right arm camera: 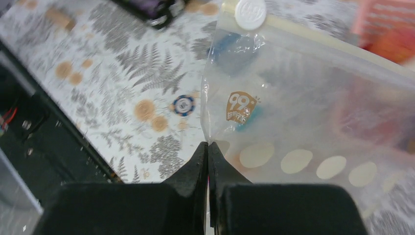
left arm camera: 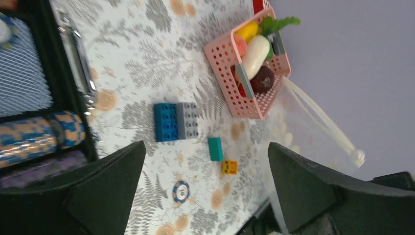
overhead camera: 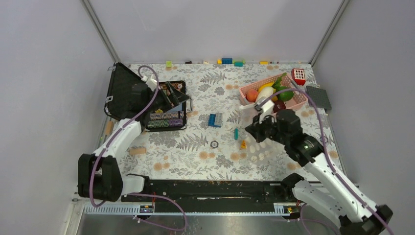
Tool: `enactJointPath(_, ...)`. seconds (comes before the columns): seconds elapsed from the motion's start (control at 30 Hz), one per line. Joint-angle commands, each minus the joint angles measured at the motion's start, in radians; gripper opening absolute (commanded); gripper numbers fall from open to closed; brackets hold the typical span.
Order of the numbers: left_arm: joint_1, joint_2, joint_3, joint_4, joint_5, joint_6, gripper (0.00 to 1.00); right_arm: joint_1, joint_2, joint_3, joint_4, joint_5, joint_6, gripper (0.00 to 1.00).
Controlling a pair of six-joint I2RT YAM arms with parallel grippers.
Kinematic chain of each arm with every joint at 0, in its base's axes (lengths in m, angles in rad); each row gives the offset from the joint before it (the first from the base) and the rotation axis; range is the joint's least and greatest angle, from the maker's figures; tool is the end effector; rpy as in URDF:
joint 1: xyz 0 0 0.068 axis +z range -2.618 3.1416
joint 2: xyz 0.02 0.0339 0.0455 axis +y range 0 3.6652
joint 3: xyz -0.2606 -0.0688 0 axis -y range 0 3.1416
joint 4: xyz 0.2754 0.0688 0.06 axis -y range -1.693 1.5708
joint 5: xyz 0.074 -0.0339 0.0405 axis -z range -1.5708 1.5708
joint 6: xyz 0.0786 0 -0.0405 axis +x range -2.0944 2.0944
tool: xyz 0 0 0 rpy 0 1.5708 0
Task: Place the food in the zip-top bag and seal the zipper
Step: Pick up the zipper food storage bag at the corner of the board, then open the zipper of the food storage bag at the center of the board.
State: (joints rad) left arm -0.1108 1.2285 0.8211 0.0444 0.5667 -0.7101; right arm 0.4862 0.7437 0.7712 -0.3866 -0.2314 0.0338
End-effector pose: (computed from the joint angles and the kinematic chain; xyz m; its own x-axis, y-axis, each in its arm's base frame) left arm 0.3336 -0.0796 0.2551 -0.6536 -0.4807 -0.5846 0.2189 0.6193 -0.7540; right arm 0.2062 0.1294 0.3046 -0.3323 -0.1384 -0.9330 -0.6338 0.7653 0.1122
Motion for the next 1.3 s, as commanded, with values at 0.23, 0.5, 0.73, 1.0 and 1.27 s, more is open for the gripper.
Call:
enactJointPath(0.23, -0.172, 0.293, 0.142, -0.013, 0.164, -0.224, 0.99, 0.395, 0.279, 0.084, 0.178, 0.108, -0.242, 0.0)
enactJointPath(0.5, -0.301, 0.471, 0.219, 0.088, 0.269, -0.318, 0.99, 0.442, 0.296, 0.03, 0.214, 0.104, -0.247, 0.0)
enactJointPath(0.73, -0.316, 0.505, 0.196, 0.164, 0.31, -0.345, 0.99, 0.488, 0.231, -0.088, 0.268, -0.071, -0.213, 0.0)
enactJointPath(1.0, -0.316, 0.448, 0.005, 0.144, 0.304, -0.347, 0.99, 0.489, 0.189, -0.141, 0.28, -0.074, -0.216, 0.0)
enactJointPath(1.27, -0.315, 0.397, -0.06, 0.061, 0.214, -0.329, 0.96, 0.489, 0.186, -0.147, 0.28, -0.064, -0.208, 0.0)
